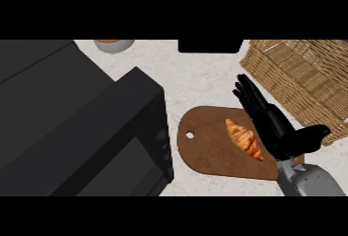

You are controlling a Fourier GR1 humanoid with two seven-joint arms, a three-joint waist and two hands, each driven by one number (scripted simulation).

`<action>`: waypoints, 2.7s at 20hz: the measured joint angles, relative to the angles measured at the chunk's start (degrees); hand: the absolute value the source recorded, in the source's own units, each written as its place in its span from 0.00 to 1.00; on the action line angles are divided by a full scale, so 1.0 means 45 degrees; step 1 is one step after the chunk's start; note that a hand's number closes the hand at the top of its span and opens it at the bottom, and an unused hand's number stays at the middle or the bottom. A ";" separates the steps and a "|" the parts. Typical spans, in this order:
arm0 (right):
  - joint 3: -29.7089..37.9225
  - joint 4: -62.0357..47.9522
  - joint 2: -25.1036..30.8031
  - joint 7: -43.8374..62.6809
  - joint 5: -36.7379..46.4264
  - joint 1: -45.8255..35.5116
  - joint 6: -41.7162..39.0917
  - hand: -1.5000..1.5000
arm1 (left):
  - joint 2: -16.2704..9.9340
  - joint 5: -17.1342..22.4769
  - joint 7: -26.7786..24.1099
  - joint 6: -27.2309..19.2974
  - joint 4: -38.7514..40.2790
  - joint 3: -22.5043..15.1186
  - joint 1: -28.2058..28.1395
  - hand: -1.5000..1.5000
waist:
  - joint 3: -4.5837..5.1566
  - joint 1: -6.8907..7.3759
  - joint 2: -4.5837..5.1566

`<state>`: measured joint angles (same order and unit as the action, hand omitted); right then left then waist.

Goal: Pick the croissant from the cutting board and place it in the basket

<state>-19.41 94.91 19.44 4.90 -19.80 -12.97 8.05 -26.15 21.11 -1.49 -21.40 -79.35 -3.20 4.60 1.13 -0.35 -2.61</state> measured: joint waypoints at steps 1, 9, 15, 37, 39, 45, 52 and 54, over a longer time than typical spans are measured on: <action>0.0085 -0.0090 0.0039 -0.0003 -0.0130 -0.0264 -0.0303 1.00 | 0.0799 -0.0334 -0.0418 0.0319 -0.0925 -0.1319 -0.0034 0.50 | -0.0122 -0.0032 0.0071; -0.0759 -0.0355 0.0612 -0.2642 -0.2015 -0.1809 -0.6448 0.00 | -0.0125 -0.1496 0.0265 0.1154 -0.0512 -0.2548 0.0341 0.50 | -0.0386 0.0583 0.0843; -0.0754 0.0075 0.1271 -0.7263 0.0297 -0.0745 -0.8995 0.00 | -0.0541 -0.1677 0.1434 0.1423 -0.0070 -0.2657 0.0715 0.50 | -0.0309 0.0050 0.0691; -0.0567 0.0283 0.9450 -0.8771 0.8749 -0.3489 -0.9165 0.00 | -0.0357 -0.2119 0.2103 0.1835 0.0300 -0.2620 0.1230 0.50 | -0.0221 0.0196 0.0596; -0.0717 0.0129 0.9416 -0.8630 0.8814 -0.3807 -0.9285 0.00 | -0.0342 -0.2125 0.2068 0.1993 0.0387 -0.2488 0.1282 0.50 | -0.0224 0.0235 0.0595; -0.0786 -0.0502 0.8944 -0.8939 0.9187 -0.3588 -0.8738 0.00 | -0.0103 -0.2459 0.2298 0.2070 0.0413 -0.2272 0.1305 0.50 | -0.0235 0.0225 0.0569; -0.0654 -0.1415 0.8036 -0.9527 1.0098 -0.3201 -0.7797 0.00 | 0.0251 -0.2982 0.2475 0.2064 0.0357 -0.2045 0.1210 0.50 | -0.0252 0.0234 0.0556; -0.0789 -0.1689 0.7647 -0.9613 1.0458 -0.3133 -0.7604 0.00 | 0.0250 -0.3034 0.2569 0.2203 0.0302 -0.1932 0.1182 0.50 | -0.0252 0.0242 0.0559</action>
<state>-22.96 87.31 53.85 -38.36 27.26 -27.07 -26.17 -25.03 7.45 10.07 -11.48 -78.00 -11.89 9.92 -0.01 0.73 -0.09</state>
